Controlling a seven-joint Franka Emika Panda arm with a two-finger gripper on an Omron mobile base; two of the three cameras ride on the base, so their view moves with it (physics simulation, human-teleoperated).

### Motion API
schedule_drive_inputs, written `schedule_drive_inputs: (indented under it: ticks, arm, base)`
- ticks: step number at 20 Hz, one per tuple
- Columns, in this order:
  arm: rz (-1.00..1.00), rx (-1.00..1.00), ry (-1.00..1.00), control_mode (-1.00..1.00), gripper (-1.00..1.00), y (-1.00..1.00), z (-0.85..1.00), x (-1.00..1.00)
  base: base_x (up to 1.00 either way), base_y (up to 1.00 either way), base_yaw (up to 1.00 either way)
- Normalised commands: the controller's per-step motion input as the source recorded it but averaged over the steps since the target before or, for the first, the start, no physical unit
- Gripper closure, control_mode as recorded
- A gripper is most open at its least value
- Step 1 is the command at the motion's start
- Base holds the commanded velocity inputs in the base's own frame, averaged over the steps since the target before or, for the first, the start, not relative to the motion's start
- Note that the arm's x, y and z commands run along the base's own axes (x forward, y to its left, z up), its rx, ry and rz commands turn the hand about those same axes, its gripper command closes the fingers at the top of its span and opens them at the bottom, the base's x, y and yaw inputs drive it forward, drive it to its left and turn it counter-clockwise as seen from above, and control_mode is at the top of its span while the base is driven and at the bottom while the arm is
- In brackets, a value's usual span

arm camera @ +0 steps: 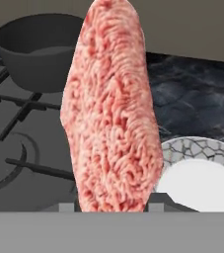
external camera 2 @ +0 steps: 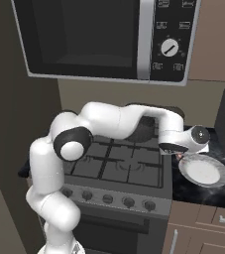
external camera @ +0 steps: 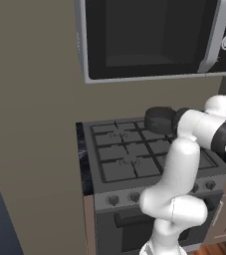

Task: Retrieve the frozen meat and place it in the pot on a burner. Then turn the burner on.

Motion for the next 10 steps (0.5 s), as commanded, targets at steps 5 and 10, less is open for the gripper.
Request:
schedule_drive_inputs:
  ticks: [5, 10]
  arm:
    - [0.10, 0.00, -0.01, -1.00, 1.00, 0.39, 0.15, 0.09]
    - [0.08, 0.02, -0.09, -1.00, 1.00, 0.54, 0.00, 0.36]
  base:
    - [0.00, 0.00, 0.00]
    - [0.00, 0.00, 0.00]
